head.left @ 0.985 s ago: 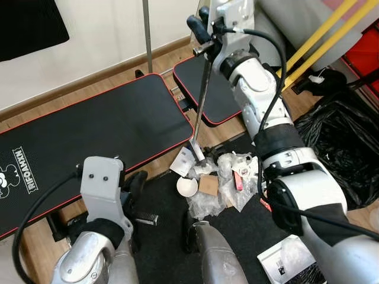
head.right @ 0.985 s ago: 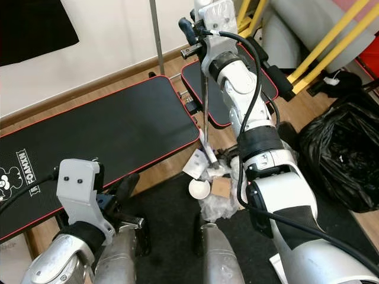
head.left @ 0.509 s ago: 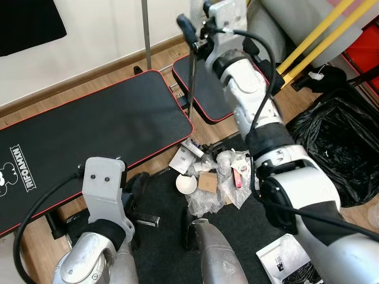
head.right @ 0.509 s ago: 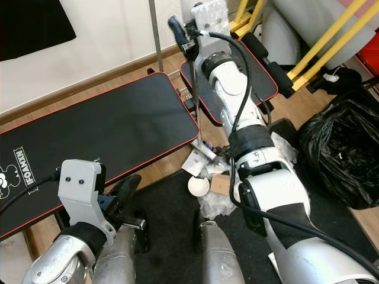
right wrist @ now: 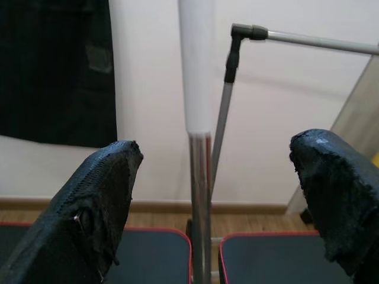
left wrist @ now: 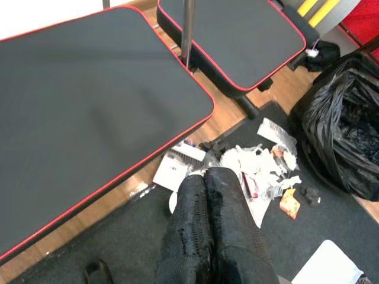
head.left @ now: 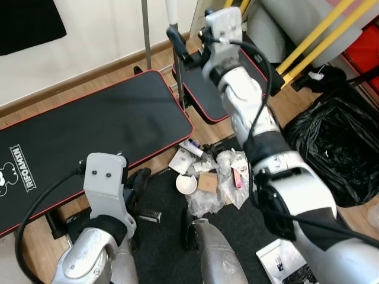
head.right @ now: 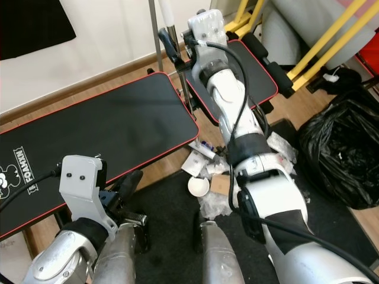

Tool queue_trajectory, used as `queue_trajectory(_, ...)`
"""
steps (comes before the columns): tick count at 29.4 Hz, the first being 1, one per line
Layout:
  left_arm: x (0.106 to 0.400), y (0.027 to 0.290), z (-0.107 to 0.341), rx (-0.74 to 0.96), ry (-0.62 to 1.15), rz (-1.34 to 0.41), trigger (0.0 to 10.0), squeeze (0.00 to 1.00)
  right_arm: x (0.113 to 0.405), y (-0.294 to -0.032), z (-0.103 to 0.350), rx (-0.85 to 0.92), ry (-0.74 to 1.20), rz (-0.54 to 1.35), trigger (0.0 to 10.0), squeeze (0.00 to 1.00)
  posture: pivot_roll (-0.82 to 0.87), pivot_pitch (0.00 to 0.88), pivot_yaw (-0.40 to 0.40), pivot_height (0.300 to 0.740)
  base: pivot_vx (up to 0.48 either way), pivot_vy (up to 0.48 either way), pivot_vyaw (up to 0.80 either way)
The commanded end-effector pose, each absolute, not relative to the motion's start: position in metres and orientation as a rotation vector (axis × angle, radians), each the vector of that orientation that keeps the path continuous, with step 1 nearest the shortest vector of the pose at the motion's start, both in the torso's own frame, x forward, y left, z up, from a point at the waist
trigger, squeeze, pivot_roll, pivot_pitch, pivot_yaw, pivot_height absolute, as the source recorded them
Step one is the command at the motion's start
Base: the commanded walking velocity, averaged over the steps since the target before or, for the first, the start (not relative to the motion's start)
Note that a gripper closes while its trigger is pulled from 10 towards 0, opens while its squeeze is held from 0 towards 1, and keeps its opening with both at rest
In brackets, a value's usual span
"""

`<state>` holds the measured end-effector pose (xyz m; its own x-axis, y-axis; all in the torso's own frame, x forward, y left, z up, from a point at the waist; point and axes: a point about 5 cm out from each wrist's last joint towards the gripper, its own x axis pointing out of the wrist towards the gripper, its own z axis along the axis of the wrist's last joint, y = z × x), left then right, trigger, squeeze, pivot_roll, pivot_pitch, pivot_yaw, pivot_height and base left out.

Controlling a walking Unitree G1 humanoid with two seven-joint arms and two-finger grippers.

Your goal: Sweep floor

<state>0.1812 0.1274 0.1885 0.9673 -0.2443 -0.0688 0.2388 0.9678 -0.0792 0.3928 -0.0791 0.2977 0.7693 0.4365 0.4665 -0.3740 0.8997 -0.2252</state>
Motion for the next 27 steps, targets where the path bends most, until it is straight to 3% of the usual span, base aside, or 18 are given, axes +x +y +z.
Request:
queue_trajectory(1, 0.181, 0.126, 0.182, -0.082, 0.106, -0.249, 10.0, 0.00, 0.390, -0.085, 0.291, -0.133, -0.526, 0.444, 10.0, 1.00, -0.07, 0.453, -0.220, 0.740, 0.000, 0.000, 0.00)
queue_trajectory(11, 0.196, 0.128, 0.180, -0.064, 0.082, -0.234, 10.0, 0.00, 0.373, -0.122, 0.268, -0.098, -0.478, 0.395, 10.0, 1.00, -0.07, 0.379, -0.213, 0.740, 0.000, 0.000, 0.00)
queue_trajectory(12, 0.200, 0.130, 0.179, -0.062, 0.077, -0.224, 10.0, 0.00, 0.369, -0.126, 0.265, -0.085, -0.465, 0.394, 10.0, 0.85, -0.07, 0.368, -0.212, 0.740, 0.000, 0.000, 0.00)
queue_trajectory(13, 0.200, 0.130, 0.179, -0.062, 0.077, -0.224, 10.0, 0.00, 0.369, -0.126, 0.265, -0.085, -0.465, 0.394, 10.0, 0.85, -0.07, 0.368, -0.212, 0.740, 0.000, 0.000, 0.00)
queue_trajectory(14, 0.203, 0.131, 0.179, -0.056, 0.073, -0.217, 10.0, 0.00, 0.362, -0.129, 0.259, -0.065, -0.444, 0.395, 10.0, 0.00, -0.07, 0.353, -0.212, 0.740, 0.000, 0.000, 0.00)
queue_trajectory(27, 0.228, 0.134, 0.177, 0.022, 0.021, -0.235, 10.0, 0.00, 0.313, -0.127, 0.208, -0.052, -0.274, 0.423, 10.0, 0.00, -0.08, 0.262, -0.183, 0.740, 0.000, 0.000, -0.06)
